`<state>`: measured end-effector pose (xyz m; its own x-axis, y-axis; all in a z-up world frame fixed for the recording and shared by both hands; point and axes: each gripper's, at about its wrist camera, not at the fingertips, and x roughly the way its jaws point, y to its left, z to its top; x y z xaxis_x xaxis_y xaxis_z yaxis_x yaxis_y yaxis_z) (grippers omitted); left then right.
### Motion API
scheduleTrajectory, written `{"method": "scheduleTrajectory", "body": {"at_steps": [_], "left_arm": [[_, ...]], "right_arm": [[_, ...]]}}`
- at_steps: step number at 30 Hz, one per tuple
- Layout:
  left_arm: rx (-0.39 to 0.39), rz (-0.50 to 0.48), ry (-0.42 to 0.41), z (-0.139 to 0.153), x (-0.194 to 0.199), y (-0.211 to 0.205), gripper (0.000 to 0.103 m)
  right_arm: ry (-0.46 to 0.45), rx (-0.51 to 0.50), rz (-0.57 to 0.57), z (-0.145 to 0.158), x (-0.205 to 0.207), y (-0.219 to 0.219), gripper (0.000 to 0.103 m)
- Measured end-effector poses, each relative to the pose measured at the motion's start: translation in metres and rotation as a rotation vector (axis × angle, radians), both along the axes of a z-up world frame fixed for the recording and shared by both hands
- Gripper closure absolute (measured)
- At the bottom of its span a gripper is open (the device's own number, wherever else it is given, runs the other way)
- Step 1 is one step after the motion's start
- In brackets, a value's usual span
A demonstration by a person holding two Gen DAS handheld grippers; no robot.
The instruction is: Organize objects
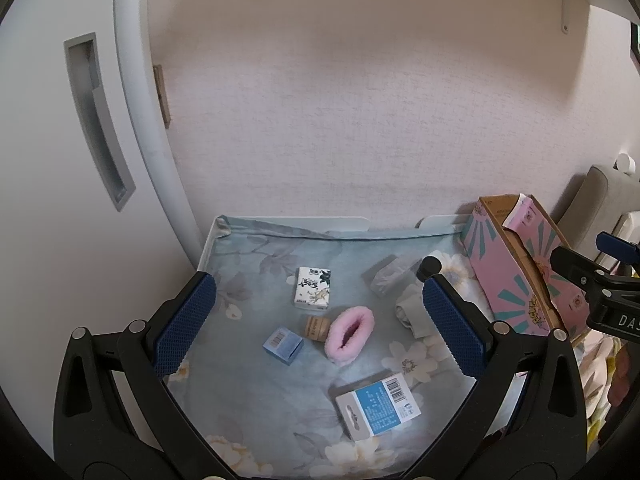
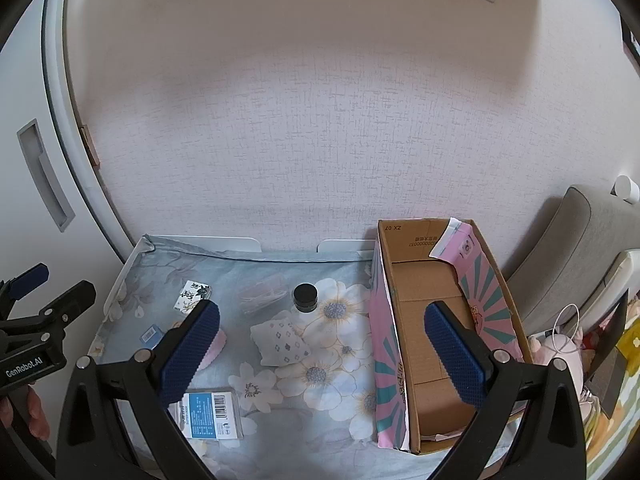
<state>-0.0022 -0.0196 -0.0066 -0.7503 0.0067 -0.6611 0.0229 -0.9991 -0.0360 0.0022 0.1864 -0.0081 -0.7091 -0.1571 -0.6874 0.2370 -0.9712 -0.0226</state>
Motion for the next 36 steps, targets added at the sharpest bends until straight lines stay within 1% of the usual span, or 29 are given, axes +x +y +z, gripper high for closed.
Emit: {"method": "scheduleTrajectory", "body": {"at_steps": [16,27,32,36], "left_arm": [[-0.006,-0.003,-0.006,0.000,-0.004,0.000,0.000],[0.010,-0.001,0.004,0.005,-0.007,-0.012,0.000],[-0.026,-0.007,0.035,0.014,-0.006,-0.028,0.000],[-0.062,-0.019,0.016,0.008,-0.008,-0.046,0.000]], "right_arm": [[-0.011,-0.009,0.003,-0.003,-0.006,0.001,0.001],[-0.002,-0.001,0.026,0.000,-0.010,-0.005,0.001],[0.008,-0.004,0.031,0.005,-0.009,-0.005,0.001],[0.024,-0.015,0.039,0.011,-0.006,-0.004,0.001]]}}
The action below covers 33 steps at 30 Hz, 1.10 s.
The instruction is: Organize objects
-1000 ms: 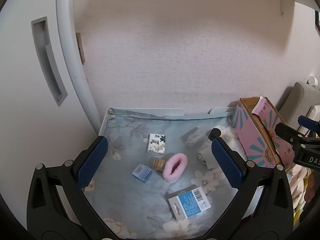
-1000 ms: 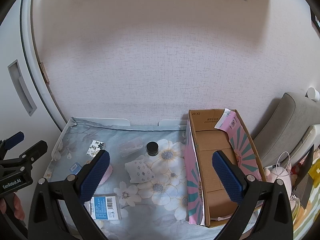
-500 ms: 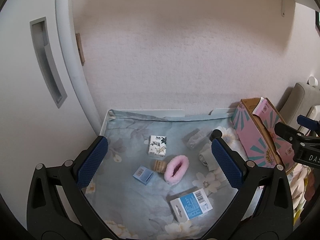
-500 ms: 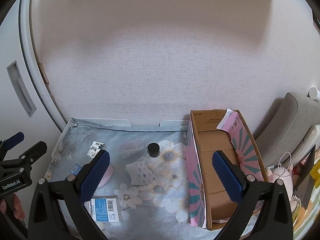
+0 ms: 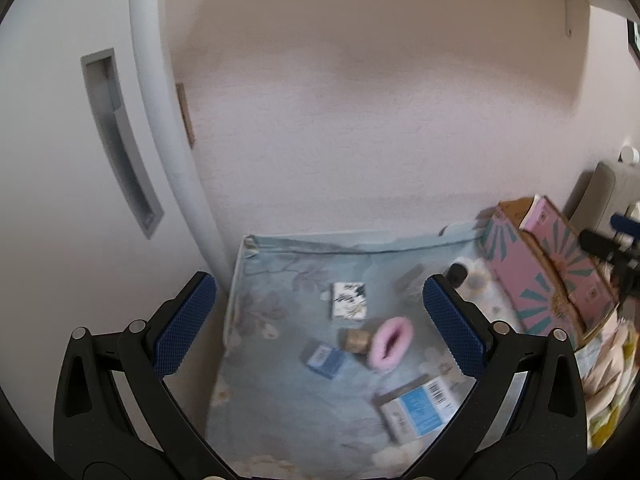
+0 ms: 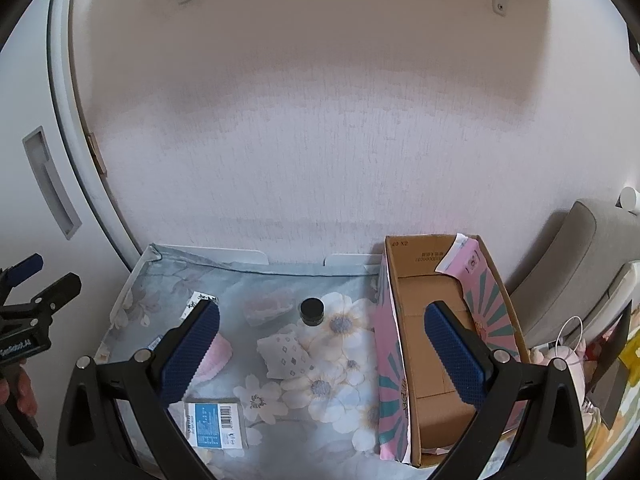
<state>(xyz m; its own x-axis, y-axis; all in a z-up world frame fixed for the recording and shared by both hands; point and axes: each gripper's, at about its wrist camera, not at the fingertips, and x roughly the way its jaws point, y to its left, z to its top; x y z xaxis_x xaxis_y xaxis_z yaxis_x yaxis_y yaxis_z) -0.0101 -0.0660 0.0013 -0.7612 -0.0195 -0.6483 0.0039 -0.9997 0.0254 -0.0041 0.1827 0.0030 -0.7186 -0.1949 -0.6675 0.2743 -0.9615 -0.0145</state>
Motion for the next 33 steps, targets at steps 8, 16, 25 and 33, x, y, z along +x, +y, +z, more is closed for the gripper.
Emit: {"method": "scheduleTrajectory", "body": {"at_steps": [8,16,25,33], "left_arm": [[-0.034,-0.099,-0.135,-0.063,-0.016,-0.011,0.000],[-0.030,-0.182,-0.222,-0.129,-0.031,-0.011,0.001],[-0.049,-0.232,-0.314,-0.188,-0.064,-0.007,0.014],[-0.048,-0.296,-0.370,-0.217,-0.068,-0.005,0.040]], "right_arm": [[-0.035,-0.003,0.040,-0.008,-0.003,-0.005,0.001],[-0.086,0.045,0.032,-0.021,-0.004,-0.014,0.001],[-0.148,0.087,0.021,-0.040,-0.003,-0.018,0.001],[-0.185,0.092,0.016,-0.053,-0.007,-0.021,0.001]]}}
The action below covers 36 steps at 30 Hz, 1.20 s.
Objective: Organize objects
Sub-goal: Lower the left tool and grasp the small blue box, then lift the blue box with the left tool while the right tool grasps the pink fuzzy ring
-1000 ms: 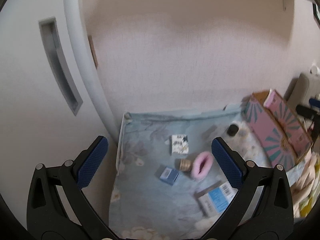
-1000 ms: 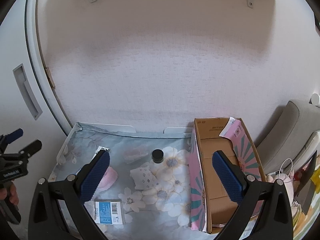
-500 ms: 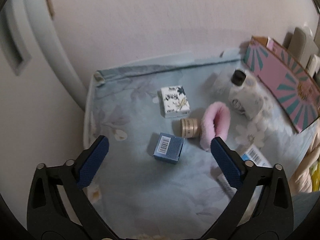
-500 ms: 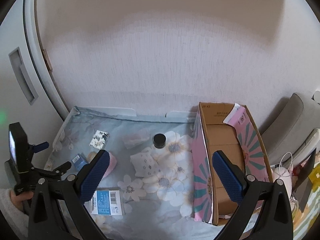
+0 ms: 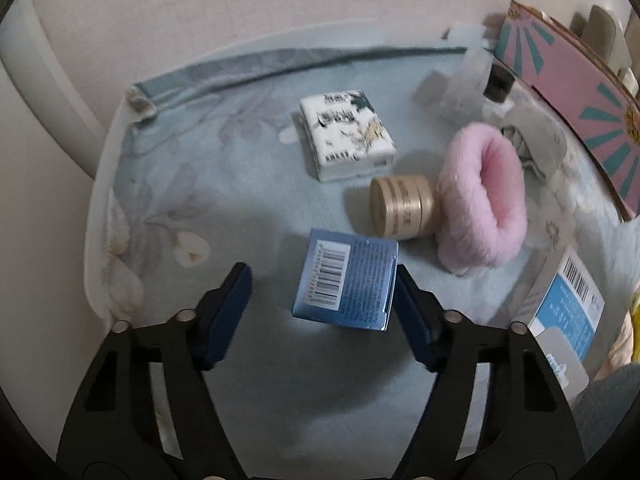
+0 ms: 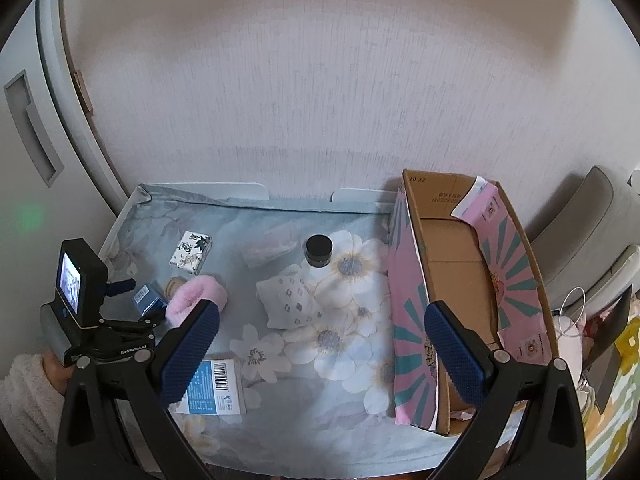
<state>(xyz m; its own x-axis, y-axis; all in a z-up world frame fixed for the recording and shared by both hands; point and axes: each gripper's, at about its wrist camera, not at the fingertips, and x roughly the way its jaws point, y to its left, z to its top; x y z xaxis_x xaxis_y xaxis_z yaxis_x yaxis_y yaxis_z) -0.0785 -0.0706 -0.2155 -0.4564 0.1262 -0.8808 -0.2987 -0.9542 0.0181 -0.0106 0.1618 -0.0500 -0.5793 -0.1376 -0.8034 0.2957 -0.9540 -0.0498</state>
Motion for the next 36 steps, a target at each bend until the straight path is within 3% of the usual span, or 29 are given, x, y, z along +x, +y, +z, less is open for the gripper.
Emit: {"method": "scheduleTrajectory", "body": {"at_steps": [4,6,7,16,25,36], "left_arm": [[0.040,-0.007,-0.003,-0.002,-0.003,-0.003,0.055],[0.038,-0.025,0.004,-0.001,-0.003,0.000,0.067],[0.032,-0.031,0.006,-0.001,-0.003,0.002,0.068],[0.035,-0.024,0.014,0.008,0.000,0.003,0.069],[0.074,0.033,0.066,0.049,0.008,-0.008,0.069],[0.110,0.135,0.179,0.123,0.030,-0.019,0.069]], "right_arm": [[-0.009,-0.005,-0.003,-0.002,-0.003,-0.001,0.001],[-0.010,-0.010,-0.003,-0.002,-0.005,-0.001,0.001],[-0.010,-0.010,-0.001,-0.002,-0.005,-0.002,0.001],[-0.003,-0.009,0.012,-0.001,-0.007,-0.005,0.001],[0.010,-0.023,0.048,0.001,-0.007,-0.004,0.001],[0.059,-0.029,0.299,0.007,-0.008,-0.028,0.001]]}}
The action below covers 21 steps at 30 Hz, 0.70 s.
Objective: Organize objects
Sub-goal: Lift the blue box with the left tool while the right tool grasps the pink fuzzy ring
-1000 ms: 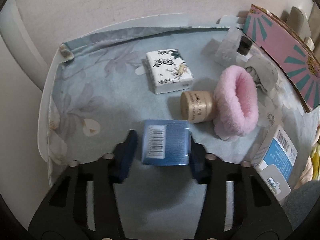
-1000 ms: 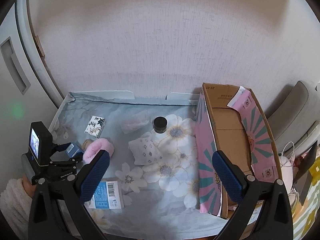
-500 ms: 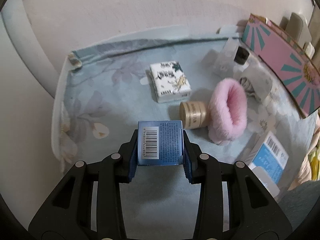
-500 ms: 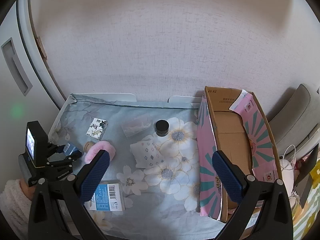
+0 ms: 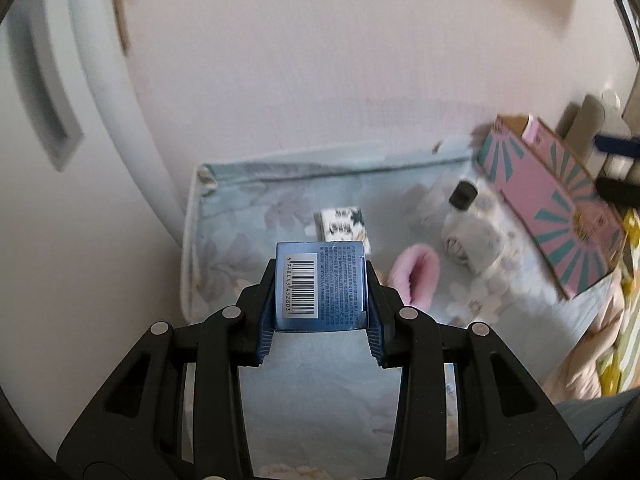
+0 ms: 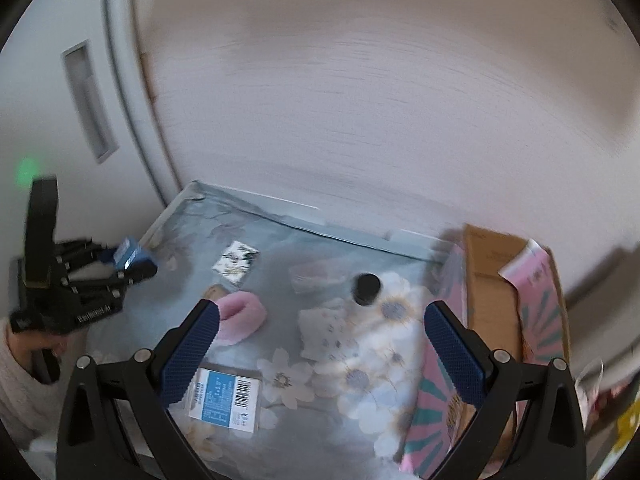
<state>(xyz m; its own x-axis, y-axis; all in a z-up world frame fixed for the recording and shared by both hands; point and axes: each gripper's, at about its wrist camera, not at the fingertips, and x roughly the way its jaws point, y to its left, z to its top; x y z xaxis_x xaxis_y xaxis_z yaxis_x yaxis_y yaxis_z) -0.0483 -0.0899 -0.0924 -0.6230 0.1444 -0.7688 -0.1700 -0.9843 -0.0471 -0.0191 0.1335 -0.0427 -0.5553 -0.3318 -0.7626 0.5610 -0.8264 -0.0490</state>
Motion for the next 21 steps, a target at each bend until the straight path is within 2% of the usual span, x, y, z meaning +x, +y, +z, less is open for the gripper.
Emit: {"method": "scheduleTrajectory", "body": {"at_steps": [4,12,21], "left_arm": [[0.006,0.043,0.036,0.024,0.010,-0.003,0.069],[0.022,0.127,0.094,0.064,0.029,-0.010,0.069],[0.019,0.208,0.142,0.092,0.051,-0.015,0.069]], "right_arm": [[0.009,-0.005,0.110,-0.007,0.001,-0.014,0.001],[-0.047,-0.006,0.315,-0.035,-0.006,-0.047,0.001],[-0.132,0.094,0.453,-0.077,-0.015,-0.072,0.001]]}}
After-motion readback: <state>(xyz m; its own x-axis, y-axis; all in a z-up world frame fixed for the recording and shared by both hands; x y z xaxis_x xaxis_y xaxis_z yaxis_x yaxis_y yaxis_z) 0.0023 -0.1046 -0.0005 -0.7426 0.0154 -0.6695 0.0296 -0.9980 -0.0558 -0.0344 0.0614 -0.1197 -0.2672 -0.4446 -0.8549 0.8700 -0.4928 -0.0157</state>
